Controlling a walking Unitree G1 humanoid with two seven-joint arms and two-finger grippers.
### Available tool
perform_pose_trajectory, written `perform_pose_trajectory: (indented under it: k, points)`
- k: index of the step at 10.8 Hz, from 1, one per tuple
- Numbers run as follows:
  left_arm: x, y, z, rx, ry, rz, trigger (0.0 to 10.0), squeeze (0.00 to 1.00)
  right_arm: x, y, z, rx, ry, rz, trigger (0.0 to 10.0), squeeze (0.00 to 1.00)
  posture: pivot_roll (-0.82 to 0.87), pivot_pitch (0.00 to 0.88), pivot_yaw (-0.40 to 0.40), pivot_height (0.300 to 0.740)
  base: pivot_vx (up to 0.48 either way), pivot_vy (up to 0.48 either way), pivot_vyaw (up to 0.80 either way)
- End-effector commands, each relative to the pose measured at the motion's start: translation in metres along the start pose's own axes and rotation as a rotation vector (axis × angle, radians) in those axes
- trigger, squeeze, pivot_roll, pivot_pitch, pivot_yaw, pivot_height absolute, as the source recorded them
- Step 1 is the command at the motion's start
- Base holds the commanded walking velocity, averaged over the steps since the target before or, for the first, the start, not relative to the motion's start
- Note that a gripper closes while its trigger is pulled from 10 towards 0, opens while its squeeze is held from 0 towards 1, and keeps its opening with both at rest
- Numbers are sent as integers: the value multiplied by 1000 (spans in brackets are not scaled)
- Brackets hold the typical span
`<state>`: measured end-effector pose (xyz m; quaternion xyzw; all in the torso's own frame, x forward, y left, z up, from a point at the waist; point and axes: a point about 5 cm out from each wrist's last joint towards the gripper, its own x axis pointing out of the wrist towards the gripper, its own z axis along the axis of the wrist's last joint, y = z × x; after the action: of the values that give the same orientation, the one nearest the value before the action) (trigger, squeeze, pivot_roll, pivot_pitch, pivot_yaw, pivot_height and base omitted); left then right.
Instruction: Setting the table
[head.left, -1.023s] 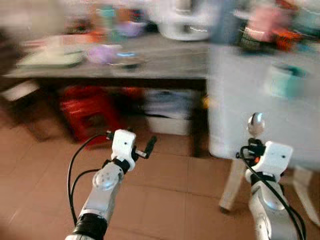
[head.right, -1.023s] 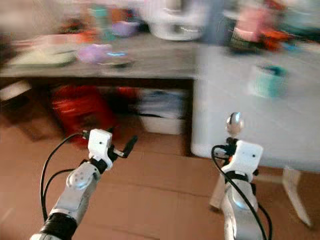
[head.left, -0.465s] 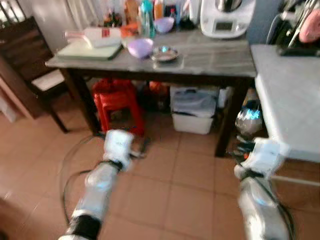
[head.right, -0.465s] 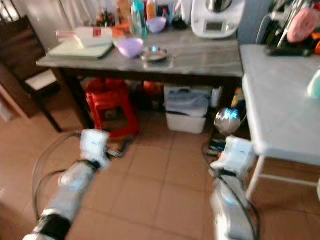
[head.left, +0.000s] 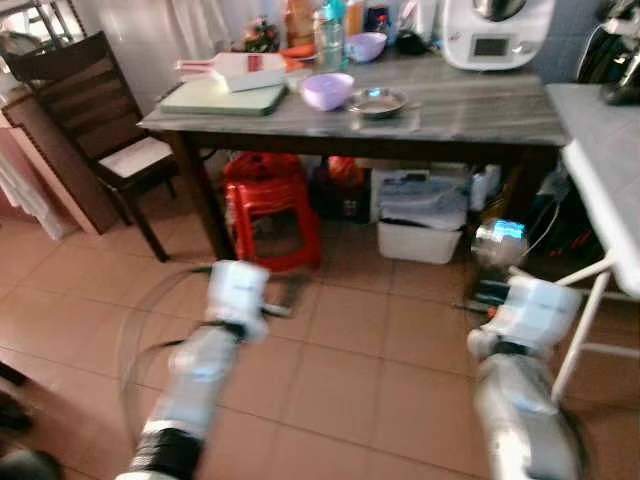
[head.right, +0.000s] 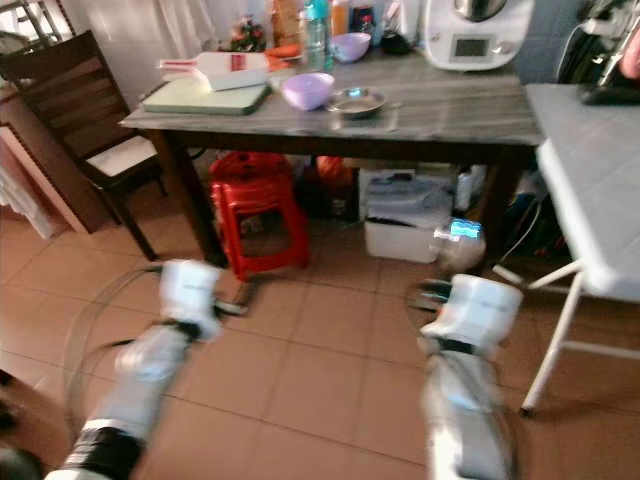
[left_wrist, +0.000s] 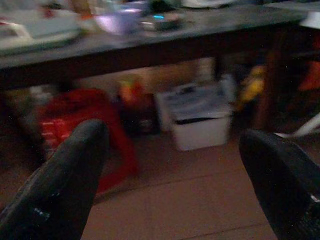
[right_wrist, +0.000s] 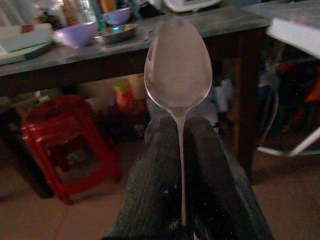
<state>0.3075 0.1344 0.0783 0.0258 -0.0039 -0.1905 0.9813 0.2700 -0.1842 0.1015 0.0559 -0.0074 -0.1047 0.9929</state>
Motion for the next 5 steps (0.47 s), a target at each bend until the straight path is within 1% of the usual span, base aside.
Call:
perform_pose_trajectory:
  k: [1,2,4,5]
  points:
    - [4,-9,5,-2,-26,-31,10000,0,1,-9,4,-14,-19,-26,10000,0,39,0,101,740,0,0,0]
    - [4,-11,7,-22,-50,-46,10000,0,1,-9,4,-16,-21,-27,10000,0,39,0,101,740,0,0,0]
    - [2,-8,9,-38,-67,-47,10000,0,2,-11,5,-20,-25,-31,10000,0,37,0,97,740,0,0,0]
    - [2,-7,10,-49,-77,-50,10000,0,2,-11,5,-22,-25,-31,10000,0,37,0,95,740,277,0,0]
